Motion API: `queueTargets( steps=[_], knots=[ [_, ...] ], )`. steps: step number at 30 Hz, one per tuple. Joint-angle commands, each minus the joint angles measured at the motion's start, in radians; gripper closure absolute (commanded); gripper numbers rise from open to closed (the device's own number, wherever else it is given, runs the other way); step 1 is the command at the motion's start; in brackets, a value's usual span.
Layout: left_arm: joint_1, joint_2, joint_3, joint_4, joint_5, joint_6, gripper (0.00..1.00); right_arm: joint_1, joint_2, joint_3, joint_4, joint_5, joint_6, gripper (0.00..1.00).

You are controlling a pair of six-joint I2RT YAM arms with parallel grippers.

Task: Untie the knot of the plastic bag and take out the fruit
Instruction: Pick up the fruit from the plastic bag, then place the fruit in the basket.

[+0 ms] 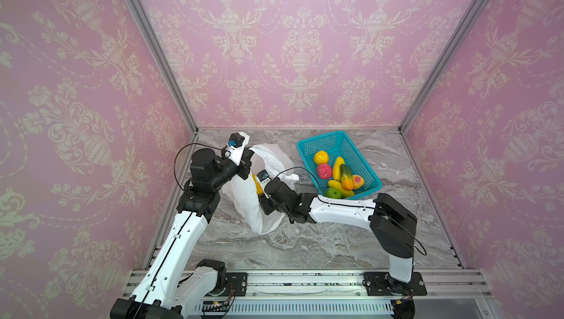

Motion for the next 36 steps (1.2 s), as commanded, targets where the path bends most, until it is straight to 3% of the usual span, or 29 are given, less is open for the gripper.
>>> queueTargets(
  steps=[1,12,18,23,27,31,36],
  knots=[
    [-0.006,0.013,0.025,-0.039,-0.059,0.026,1.0,-0.002,-0.158,-0.115,0.123,0.033,-0.067,0.75],
    [-0.005,0.035,0.035,-0.053,-0.072,0.027,1.0,-0.007,-0.631,-0.472,0.274,0.02,-0.141,0.78],
    [-0.004,0.045,0.04,-0.065,-0.082,0.028,1.0,-0.044,-0.852,-0.601,0.28,0.15,-0.152,0.81],
    [-0.005,0.055,0.045,-0.08,-0.107,0.032,1.0,-0.167,-0.988,-0.72,0.288,0.297,-0.09,0.81],
    [-0.004,0.066,0.044,-0.089,-0.126,0.045,1.0,-0.338,-0.97,-0.739,0.197,0.332,0.026,0.81],
    [-0.004,0.076,0.048,-0.107,-0.139,0.067,1.0,-0.511,-0.818,-0.688,0.141,0.174,0.081,0.78],
    [-0.006,0.071,0.035,-0.115,-0.159,0.099,1.0,-0.618,-0.544,-0.538,0.064,-0.019,0.043,0.79]
  ],
)
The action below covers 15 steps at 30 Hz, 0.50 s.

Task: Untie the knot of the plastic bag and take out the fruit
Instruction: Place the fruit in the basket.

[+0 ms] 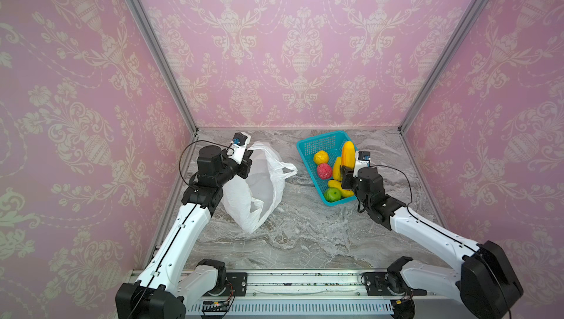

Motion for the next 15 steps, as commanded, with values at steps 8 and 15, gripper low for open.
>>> queueTargets(
  steps=[8,15],
  knots=[
    [-0.005,0.024,-0.002,-0.014,-0.043,0.121,1.0,-0.065,0.376,0.247,-0.12,-0.198,-0.047,0.78],
    [0.004,0.126,0.047,0.057,-0.084,0.181,1.0,-0.115,0.422,0.264,-0.084,-0.271,-0.021,0.42]
  ],
)
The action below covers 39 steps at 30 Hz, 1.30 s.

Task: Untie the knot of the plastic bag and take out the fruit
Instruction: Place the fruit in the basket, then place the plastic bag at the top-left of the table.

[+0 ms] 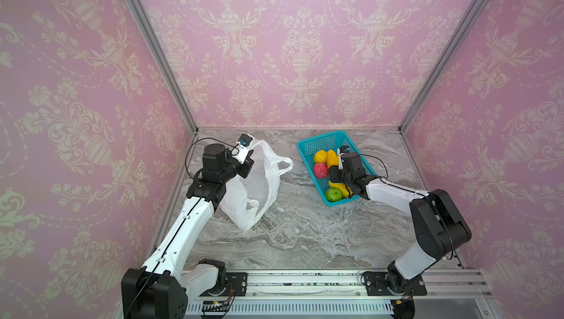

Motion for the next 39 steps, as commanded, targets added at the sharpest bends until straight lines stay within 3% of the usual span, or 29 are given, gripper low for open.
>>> queueTargets(
  steps=[1,7,13,18,21,26,27,28,30,33,35,39],
  knots=[
    [0.004,0.048,0.06,0.056,-0.04,0.05,1.0,-0.023,0.012,0.025,0.008,-0.052,-0.002,0.37],
    [0.005,0.169,0.226,0.151,0.01,0.012,1.0,-0.054,-0.053,-0.009,0.019,-0.065,-0.014,0.23],
    [0.003,0.292,0.39,0.197,0.059,-0.034,1.0,-0.066,-0.17,-0.066,0.025,-0.066,-0.013,0.2],
    [0.003,0.291,0.283,0.355,0.126,-0.052,1.0,-0.068,-0.285,-0.118,0.024,-0.06,-0.01,0.19],
    [0.003,0.307,0.189,0.444,0.101,-0.066,1.0,-0.07,-0.363,-0.159,0.026,-0.05,-0.009,0.16],
    [0.003,0.387,0.13,0.456,0.09,-0.077,1.0,-0.071,-0.482,-0.203,-0.001,-0.031,-0.007,0.11],
    [0.003,0.398,0.125,0.462,0.085,-0.089,0.97,-0.071,-0.506,-0.21,-0.011,-0.016,0.003,0.1],
    [0.004,0.405,0.119,0.475,0.075,-0.109,0.81,-0.073,-0.53,-0.218,-0.024,0.021,0.03,0.06],
    [0.002,0.399,0.111,0.504,0.054,-0.158,0.39,-0.078,-0.574,-0.229,-0.052,0.091,0.09,0.0],
    [0.003,0.353,0.112,0.518,0.042,-0.226,0.01,-0.085,-0.609,-0.212,-0.139,0.136,0.12,0.0],
    [0.002,0.304,0.107,0.521,0.022,-0.274,0.01,-0.089,-0.621,-0.177,-0.219,0.191,0.142,0.0],
    [0.004,0.163,0.033,0.586,-0.157,-0.44,0.01,-0.1,-0.619,-0.097,-0.362,0.271,0.16,0.0]
  ],
)
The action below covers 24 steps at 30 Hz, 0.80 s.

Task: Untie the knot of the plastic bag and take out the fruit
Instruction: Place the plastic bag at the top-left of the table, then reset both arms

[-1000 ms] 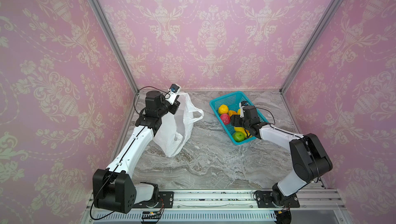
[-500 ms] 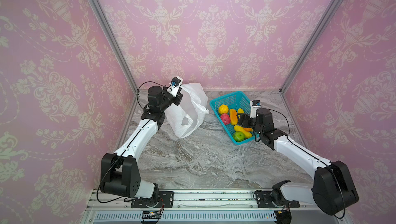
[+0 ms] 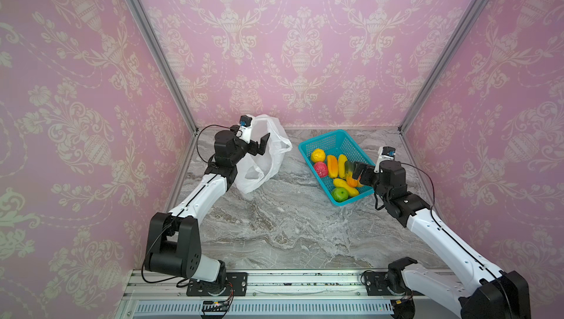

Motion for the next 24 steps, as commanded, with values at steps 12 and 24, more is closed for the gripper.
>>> queueTargets(
  steps=[12,24],
  knots=[
    [0.033,-0.629,-0.509,0.174,-0.489,-0.289,0.01,-0.041,-0.176,0.097,-0.054,0.221,-0.04,0.0],
    [0.035,-0.796,-0.844,-0.165,-1.048,-0.32,0.01,-0.379,-0.136,-0.237,0.023,0.369,0.095,0.0]
  ],
)
